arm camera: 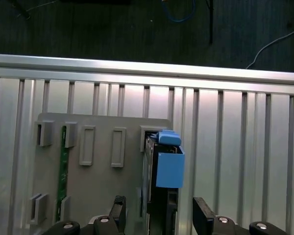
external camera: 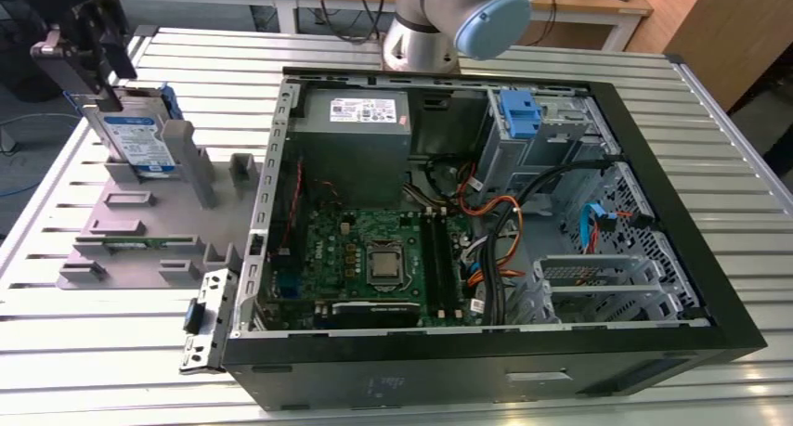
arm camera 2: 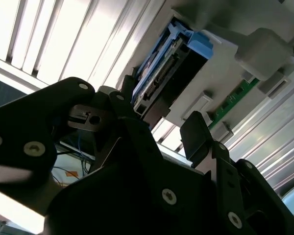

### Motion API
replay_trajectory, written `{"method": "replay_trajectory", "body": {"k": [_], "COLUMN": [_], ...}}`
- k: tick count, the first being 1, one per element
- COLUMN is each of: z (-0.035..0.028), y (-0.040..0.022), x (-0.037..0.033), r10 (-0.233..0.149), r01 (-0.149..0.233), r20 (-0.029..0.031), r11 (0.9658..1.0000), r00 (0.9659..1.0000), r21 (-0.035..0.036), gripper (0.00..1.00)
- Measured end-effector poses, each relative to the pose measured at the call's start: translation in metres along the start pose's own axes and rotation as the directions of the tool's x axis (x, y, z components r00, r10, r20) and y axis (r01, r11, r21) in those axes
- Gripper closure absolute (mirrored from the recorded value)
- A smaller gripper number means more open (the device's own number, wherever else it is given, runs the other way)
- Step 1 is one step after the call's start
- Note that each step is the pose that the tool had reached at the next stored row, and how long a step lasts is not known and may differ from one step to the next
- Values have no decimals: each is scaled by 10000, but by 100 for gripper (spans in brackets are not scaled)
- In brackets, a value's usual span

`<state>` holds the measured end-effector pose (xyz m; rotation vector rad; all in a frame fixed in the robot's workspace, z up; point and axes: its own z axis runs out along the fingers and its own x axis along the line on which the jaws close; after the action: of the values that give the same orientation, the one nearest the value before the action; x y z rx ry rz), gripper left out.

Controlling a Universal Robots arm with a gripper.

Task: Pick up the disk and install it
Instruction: 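Pick up the disk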

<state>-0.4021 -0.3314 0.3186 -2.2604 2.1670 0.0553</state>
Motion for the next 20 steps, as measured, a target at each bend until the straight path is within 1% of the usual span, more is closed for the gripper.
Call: {"method": "replay_trajectory", "body": {"k": [8,10,11,13,15,20], "z": [145,173,177,181,182,181], "y": [25,29,30,30,29,30], "x": [4,4,5,4,4,-1], "r10": [-177,-217,-235,-248,-250,-251], "r01": [177,217,235,248,250,251], "r20": [-4,-5,-3,29,39,40], "r11": [9998,9998,9997,9997,9997,9997], "r00": [9998,9998,9997,9997,9997,9997], "r21": [-3,10,32,60,63,62], "gripper": [35,35,35,35,35,35]}}
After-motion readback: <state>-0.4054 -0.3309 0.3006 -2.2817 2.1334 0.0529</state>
